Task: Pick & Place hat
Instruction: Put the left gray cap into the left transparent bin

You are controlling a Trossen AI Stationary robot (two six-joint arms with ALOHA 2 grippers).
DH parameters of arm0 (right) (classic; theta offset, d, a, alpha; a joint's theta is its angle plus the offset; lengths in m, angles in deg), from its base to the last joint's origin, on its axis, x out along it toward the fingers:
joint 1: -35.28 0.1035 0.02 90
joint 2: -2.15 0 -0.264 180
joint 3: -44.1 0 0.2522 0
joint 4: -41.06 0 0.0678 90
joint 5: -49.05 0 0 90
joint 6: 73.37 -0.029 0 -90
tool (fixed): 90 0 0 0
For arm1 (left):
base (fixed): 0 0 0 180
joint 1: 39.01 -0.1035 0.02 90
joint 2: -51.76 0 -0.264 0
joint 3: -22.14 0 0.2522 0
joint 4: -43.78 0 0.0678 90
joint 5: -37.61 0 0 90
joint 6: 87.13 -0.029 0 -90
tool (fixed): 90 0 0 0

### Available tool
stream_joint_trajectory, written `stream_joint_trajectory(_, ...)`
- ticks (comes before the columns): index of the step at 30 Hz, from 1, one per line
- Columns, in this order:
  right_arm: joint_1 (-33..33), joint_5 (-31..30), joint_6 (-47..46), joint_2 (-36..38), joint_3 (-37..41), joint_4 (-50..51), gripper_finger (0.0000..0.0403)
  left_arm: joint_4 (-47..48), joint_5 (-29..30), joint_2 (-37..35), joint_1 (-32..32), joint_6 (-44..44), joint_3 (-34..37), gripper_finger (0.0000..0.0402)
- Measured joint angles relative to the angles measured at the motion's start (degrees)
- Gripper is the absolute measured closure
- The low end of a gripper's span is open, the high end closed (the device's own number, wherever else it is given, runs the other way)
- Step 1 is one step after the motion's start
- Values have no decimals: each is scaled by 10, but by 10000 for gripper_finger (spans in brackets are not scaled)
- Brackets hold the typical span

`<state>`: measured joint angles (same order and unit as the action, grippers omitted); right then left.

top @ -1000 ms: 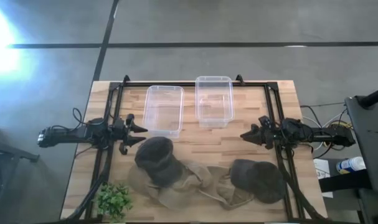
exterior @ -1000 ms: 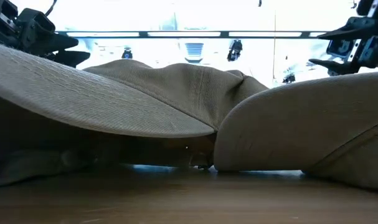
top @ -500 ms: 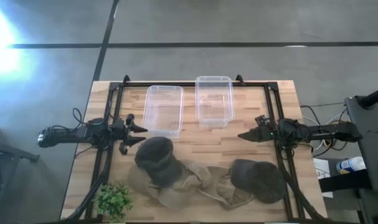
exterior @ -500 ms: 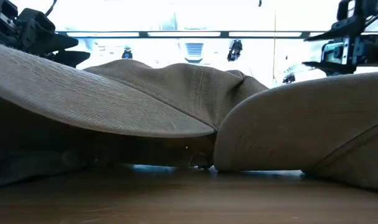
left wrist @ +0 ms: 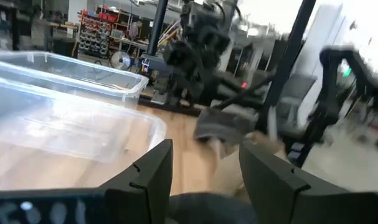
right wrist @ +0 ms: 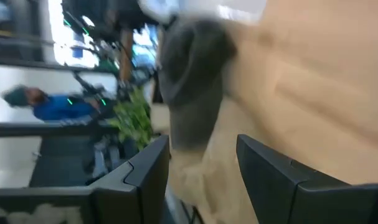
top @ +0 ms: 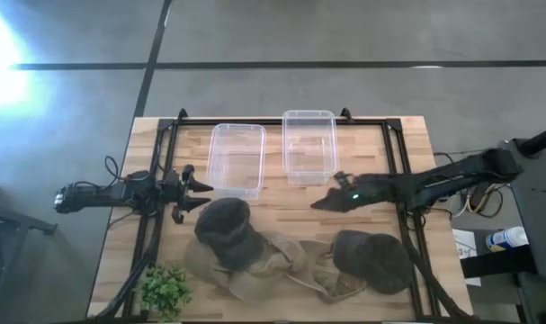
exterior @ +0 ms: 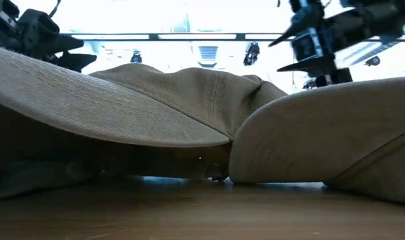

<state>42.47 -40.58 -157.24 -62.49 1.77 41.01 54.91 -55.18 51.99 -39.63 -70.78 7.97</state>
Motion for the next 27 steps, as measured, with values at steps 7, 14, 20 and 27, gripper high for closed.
stream_joint_trajectory(7,43,13,-53,-168,-108,-63,220,-12,-2,0,0,391,-4,223)
stream_joint_trajectory(14,64,19,-90,-262,-189,-67,220,-19,45,1,0,522,-3,223)
stream_joint_trajectory(20,77,23,-104,-318,-242,-66,220,-39,-17,8,4,601,-23,225)
stream_joint_trajectory(27,83,25,-82,-350,-302,-67,220,53,-95,58,31,585,-125,250)
